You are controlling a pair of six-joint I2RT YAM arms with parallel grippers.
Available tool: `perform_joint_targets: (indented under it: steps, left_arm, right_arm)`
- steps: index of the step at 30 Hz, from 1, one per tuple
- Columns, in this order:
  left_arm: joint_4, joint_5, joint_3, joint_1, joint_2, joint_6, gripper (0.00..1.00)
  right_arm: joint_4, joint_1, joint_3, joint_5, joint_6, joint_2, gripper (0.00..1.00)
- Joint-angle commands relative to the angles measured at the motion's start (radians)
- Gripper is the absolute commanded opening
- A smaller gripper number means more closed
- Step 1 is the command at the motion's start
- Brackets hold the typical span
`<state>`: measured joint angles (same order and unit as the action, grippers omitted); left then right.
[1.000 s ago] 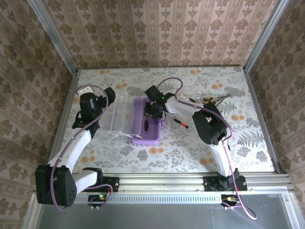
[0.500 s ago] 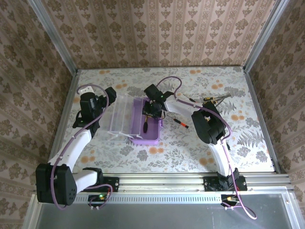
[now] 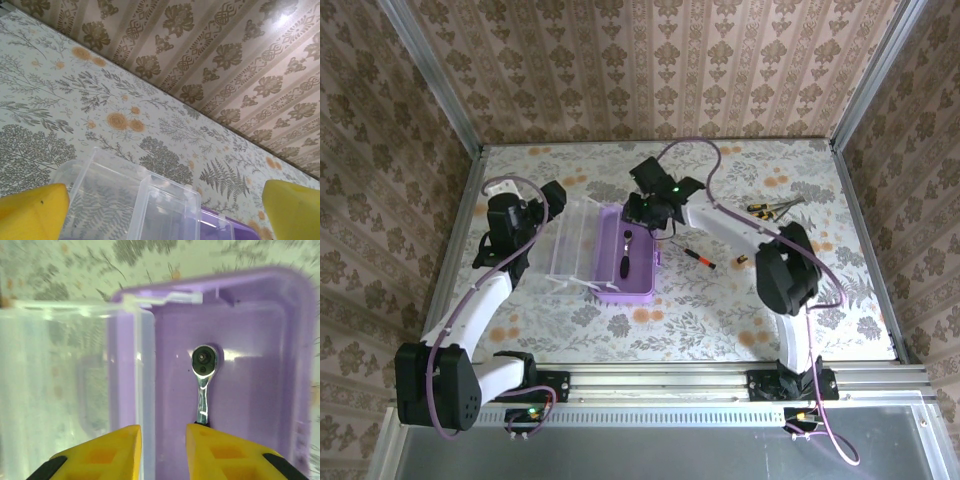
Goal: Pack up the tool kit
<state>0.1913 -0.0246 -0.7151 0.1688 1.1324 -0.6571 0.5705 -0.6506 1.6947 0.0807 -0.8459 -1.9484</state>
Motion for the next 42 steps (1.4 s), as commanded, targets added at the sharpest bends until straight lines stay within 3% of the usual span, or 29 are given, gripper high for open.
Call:
perform_joint_targets:
  steps: [1,6,14,20,26,32,42]
  left_arm:
    - [0.041,-0.066,0.004,0.008,-0.015,-0.035,1.00]
    - [0.070,-0.165,-0.010,0.085,-0.015,-0.047,1.00]
    - [0.168,-0.410,-0.049,0.278,0.069,-0.104,1.00]
    - [0.166,-0.426,-0.052,0.334,0.081,-0.095,1.00]
    - [0.159,-0.423,-0.053,0.333,0.076,-0.100,1.00]
    - [0.158,-0.422,-0.055,0.333,0.073,-0.089,1.00]
    - [0.154,-0.417,-0.055,0.333,0.076,-0.080,1.00]
  right_arm:
    - [0.084,0.043,-0.100,-0.104,0.095,0.135,0.34]
    - [0.157,0.198,-0.373,-0.129,0.230,0.372,0.43]
    - [0.094,0.612,-0.809,-0.092,0.252,0.693,0.64]
    - [0.021,0.809,-0.911,-0.028,0.259,0.670,0.74]
    - [-0.075,0.860,-0.983,0.076,0.246,0.584,0.73]
    - [-0.075,0.859,-1.043,0.076,0.232,0.610,0.74]
    - [-0.092,0.854,-1.140,0.208,0.196,0.653,0.77]
